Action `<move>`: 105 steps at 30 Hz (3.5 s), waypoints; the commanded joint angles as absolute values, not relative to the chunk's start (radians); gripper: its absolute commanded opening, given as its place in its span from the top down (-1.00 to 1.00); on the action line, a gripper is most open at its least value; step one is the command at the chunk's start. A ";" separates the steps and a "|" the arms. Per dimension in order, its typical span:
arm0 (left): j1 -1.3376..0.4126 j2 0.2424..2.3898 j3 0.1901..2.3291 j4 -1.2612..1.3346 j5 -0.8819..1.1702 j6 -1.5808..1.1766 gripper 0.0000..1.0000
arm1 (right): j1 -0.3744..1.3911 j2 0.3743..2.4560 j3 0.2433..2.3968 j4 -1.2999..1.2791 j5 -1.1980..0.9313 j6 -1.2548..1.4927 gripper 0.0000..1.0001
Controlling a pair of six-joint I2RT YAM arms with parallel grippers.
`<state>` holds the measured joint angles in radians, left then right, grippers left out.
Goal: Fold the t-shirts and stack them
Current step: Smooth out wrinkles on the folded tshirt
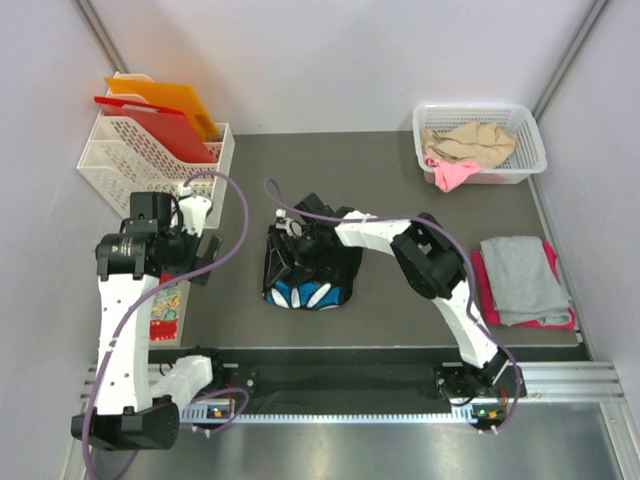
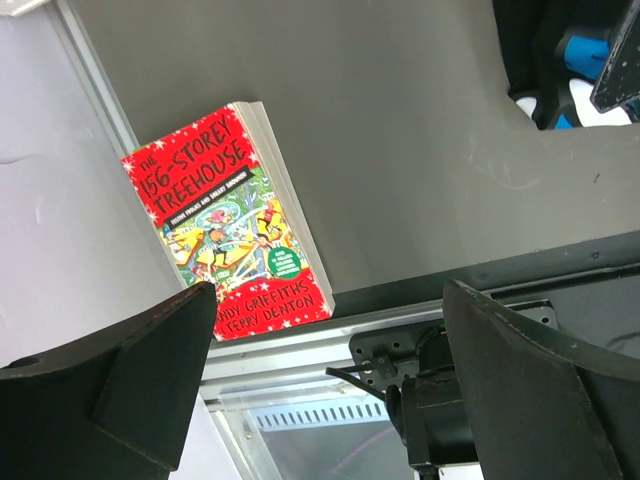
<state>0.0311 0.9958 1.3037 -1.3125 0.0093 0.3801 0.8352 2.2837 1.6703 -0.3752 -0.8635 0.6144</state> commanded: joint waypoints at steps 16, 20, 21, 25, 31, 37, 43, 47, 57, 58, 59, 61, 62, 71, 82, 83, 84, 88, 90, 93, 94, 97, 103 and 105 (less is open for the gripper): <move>0.032 0.974 1.319 -1.339 0.009 0.353 -0.98 | 0.733 2.350 1.881 -0.130 -1.017 0.774 -0.99; 0.032 0.969 1.330 -1.356 -0.025 0.356 -0.98 | 0.713 2.420 1.859 -0.023 -1.035 0.859 -1.00; 0.031 0.969 1.333 -1.361 -0.028 0.356 -0.98 | 0.712 2.434 1.861 -0.009 -1.038 0.879 -0.99; 0.032 0.968 1.345 -1.379 -0.031 0.351 -0.98 | 0.696 2.517 1.862 0.144 -1.087 0.975 -0.99; 0.031 0.965 1.347 -1.404 -0.011 0.330 -0.98 | 0.680 2.586 1.922 0.276 -1.150 1.114 -0.99; 0.032 0.971 1.364 -1.408 -0.012 0.330 -0.98 | 0.649 2.433 1.882 0.351 -1.177 1.154 -1.00; 0.032 0.963 1.348 -1.393 -0.006 0.325 -0.98 | 0.609 2.171 1.714 0.253 -1.172 1.040 -0.99; 0.032 0.966 1.344 -1.381 -0.008 0.325 -0.98 | 0.620 2.027 1.513 0.157 -1.163 0.928 -0.99; 0.032 0.992 1.370 -1.371 -0.005 0.325 -0.98 | 0.673 1.925 1.111 0.048 -1.134 0.732 -1.00; 0.032 0.994 1.370 -1.370 -0.006 0.324 -0.98 | 0.673 1.936 1.086 0.035 -1.135 0.720 -1.00; 0.032 0.996 1.371 -1.370 -0.006 0.325 -0.98 | 0.673 1.951 1.080 0.020 -1.135 0.680 -1.00; 0.032 0.996 1.371 -1.370 -0.008 0.327 -0.98 | 0.670 2.002 1.078 -0.063 -1.125 0.626 -0.99; 0.032 0.994 1.373 -1.371 -0.011 0.327 -0.98 | 0.670 2.019 1.084 -0.090 -1.120 0.577 -1.00; 0.034 0.973 1.368 -1.388 -0.037 0.341 -0.98 | 0.666 1.984 1.290 -0.296 -1.104 0.508 -0.99; 0.031 0.953 1.382 -1.442 -0.048 0.341 -0.98 | 0.650 2.210 1.667 -0.270 -1.114 0.595 -0.99; 0.032 0.953 1.388 -1.450 -0.054 0.344 -0.98 | 0.641 2.264 1.678 -0.261 -1.115 0.601 -0.99; 0.032 0.953 1.394 -1.459 -0.055 0.342 -0.98 | 0.638 2.287 1.692 -0.256 -1.120 0.606 -1.00; 0.032 0.968 1.437 -1.508 -0.019 0.354 -0.98 | 0.598 2.374 1.697 -0.204 -1.129 0.653 -0.99; 0.032 0.979 1.465 -1.508 -0.005 0.357 -0.98 | 0.569 2.404 1.709 -0.196 -1.134 0.660 -1.00; 0.032 1.014 1.496 -1.506 0.070 0.385 -0.98 | 0.534 2.385 1.723 -0.193 -1.146 0.675 -0.99; 0.032 1.025 1.500 -1.506 0.112 0.399 -0.98 | 0.526 2.372 1.721 -0.189 -1.149 0.680 -0.99; 0.031 1.075 1.508 -1.477 0.208 0.452 -0.98 | 0.491 2.304 1.692 -0.097 -1.175 0.769 -0.99; -0.095 1.228 1.424 -1.347 0.275 0.500 -0.98 | 0.367 2.232 1.599 0.034 -1.120 0.839 -0.99; -0.176 1.301 1.390 -1.315 0.240 0.489 -0.98 | 0.341 2.246 1.591 0.015 -1.112 0.824 -0.99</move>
<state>-0.0479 1.2015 1.4448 -1.3514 0.1993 0.4622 0.4099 2.3074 1.6123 -0.0441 -1.1534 0.8127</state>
